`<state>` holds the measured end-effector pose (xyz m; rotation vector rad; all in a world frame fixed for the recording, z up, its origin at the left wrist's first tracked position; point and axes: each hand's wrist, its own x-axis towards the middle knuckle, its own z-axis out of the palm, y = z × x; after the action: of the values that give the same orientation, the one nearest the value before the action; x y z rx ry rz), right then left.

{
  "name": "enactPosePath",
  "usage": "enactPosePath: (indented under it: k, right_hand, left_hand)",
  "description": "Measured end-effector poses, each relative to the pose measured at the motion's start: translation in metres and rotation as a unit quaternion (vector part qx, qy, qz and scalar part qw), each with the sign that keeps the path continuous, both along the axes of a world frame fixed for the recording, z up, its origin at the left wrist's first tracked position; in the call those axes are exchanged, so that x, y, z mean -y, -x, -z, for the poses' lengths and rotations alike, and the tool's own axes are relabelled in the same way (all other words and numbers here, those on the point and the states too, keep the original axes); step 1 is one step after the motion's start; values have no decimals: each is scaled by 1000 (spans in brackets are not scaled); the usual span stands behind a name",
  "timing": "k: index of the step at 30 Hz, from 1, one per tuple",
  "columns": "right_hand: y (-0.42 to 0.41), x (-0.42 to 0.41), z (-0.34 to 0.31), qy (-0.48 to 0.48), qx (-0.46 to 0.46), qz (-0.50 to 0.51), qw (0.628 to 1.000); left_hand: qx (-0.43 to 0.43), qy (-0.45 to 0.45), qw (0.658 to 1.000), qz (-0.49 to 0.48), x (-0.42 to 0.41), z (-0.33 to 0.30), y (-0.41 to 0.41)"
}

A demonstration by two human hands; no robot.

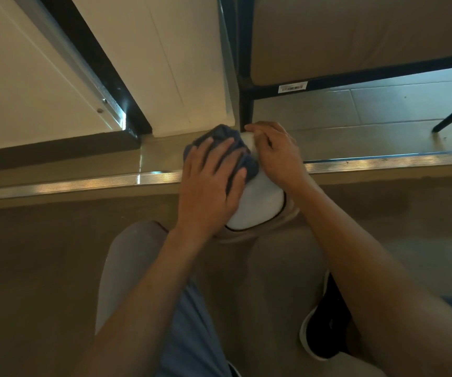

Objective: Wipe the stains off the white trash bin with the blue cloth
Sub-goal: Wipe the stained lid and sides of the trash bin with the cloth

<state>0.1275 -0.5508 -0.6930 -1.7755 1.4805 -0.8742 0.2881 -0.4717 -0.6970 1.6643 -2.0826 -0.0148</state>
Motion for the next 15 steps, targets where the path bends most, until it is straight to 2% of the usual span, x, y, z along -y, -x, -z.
enactPosePath:
  k: [2,6,8,11,13,15]
  right_hand:
    - [5,3,-4,-29,29,-27,999]
    - [9,1,1,-71,74,-52,993]
    - [11,1,7,-63,94,-36,993]
    - [17,3,12,-38,122,-27,991]
    - [17,2,14,-24,129,-42,991]
    - [10,-1,16,-10,103,-48,993]
  left_hand:
    - [-11,16,1000,9,-10,6,-18]
    - [-71,-68,986,-134,27,-10,-16]
    - [-40,-91,979,-177,48,-21,8]
    - [35,-45,993,-104,31,-18,41]
    - [70,-6,997,-16,-1,-9,34]
    - [83,10,996,25,-21,-4,8]
